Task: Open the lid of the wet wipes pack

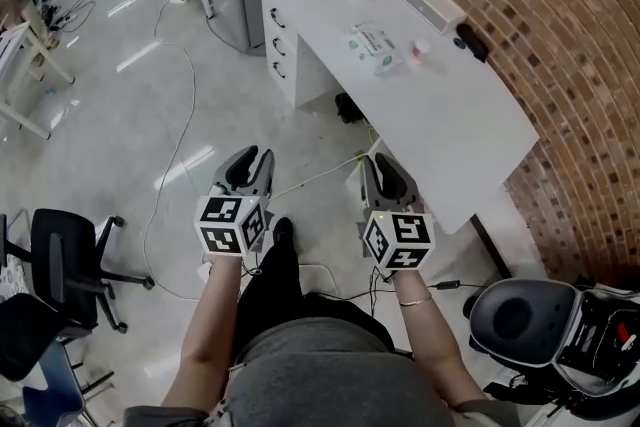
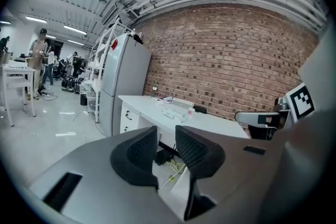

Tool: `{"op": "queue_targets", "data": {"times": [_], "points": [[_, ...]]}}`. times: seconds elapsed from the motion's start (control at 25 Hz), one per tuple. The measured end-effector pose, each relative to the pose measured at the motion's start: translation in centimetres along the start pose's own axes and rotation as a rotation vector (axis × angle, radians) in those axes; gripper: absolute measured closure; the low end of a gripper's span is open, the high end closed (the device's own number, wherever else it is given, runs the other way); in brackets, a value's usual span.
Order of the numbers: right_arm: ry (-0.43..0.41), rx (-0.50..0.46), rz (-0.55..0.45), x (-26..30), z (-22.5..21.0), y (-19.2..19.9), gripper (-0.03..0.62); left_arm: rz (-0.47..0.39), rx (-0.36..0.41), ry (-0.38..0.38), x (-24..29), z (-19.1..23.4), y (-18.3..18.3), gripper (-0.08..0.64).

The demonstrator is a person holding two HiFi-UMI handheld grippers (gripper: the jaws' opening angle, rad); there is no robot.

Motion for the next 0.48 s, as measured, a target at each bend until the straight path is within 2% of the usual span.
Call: {"op": "queue_targets", "data": {"times": [0.48], "points": [[0.121,0.02,0.013,10.6,-1.8,-3.1,0.517,0.035,-0.002,0.112,11.0,6.5,-3.3,0.443]]}}
Point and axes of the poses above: the fingertips, and each gripper's own axes: x forward along the fingers, z to its left, y out of its underside, the point moved 1 cm from there along -x, backward along the fingers, and after that the axes turned 8 degrees about x, right-handed, at the moved point
